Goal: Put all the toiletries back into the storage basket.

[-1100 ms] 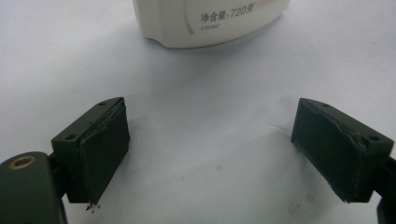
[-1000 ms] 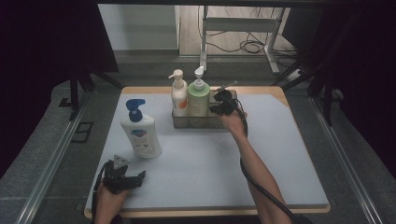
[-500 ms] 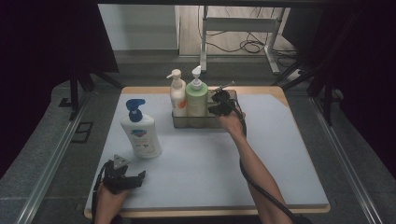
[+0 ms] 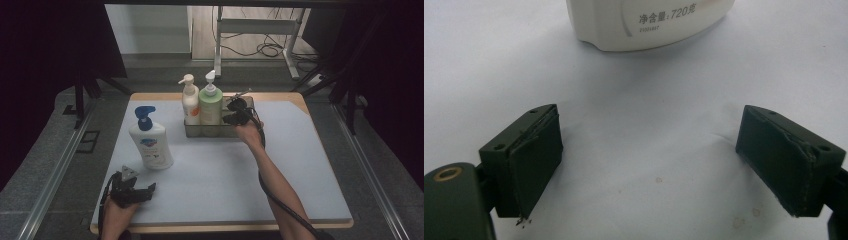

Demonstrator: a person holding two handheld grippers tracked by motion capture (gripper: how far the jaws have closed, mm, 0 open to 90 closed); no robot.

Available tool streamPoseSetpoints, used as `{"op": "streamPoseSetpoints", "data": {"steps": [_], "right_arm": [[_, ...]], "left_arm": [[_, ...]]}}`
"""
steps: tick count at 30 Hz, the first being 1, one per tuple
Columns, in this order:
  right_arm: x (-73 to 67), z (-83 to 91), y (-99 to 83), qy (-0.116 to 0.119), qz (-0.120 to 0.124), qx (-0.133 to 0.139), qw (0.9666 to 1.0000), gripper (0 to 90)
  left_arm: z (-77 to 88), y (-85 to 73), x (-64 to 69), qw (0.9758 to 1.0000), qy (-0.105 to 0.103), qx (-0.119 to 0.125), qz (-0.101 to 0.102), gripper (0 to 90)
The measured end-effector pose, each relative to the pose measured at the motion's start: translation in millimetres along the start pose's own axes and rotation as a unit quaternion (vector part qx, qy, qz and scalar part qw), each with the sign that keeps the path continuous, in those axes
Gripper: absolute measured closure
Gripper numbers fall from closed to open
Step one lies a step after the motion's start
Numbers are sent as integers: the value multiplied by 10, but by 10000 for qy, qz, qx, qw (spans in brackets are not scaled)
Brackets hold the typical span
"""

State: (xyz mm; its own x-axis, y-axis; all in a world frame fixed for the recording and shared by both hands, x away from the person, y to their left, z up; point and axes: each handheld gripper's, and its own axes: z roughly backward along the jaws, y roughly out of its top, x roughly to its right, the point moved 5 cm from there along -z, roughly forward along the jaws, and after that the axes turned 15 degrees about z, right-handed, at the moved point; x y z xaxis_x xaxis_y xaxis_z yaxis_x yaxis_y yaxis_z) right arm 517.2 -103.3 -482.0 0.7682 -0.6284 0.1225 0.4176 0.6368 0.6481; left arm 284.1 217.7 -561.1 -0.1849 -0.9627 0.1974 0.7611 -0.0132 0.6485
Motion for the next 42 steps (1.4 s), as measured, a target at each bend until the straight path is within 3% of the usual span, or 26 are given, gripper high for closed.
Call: {"op": "streamPoseSetpoints", "data": {"steps": [13,20,32,42], "right_arm": [[-28,122,-5,56,75,154,9998,751],[-61,287,-26,-27,137,307,9994,586],[-61,629,-207,45,237,608,9979,349],[-184,838,-351,129,453,607,9970,196]], "left_arm": [[-2,-1,4,10000,-6,20,17,114],[-2,-1,5,10000,0,25,15,114],[-1,2,6,10000,5,11,7,115],[-1,0,6,10000,-7,23,7,117]]}}
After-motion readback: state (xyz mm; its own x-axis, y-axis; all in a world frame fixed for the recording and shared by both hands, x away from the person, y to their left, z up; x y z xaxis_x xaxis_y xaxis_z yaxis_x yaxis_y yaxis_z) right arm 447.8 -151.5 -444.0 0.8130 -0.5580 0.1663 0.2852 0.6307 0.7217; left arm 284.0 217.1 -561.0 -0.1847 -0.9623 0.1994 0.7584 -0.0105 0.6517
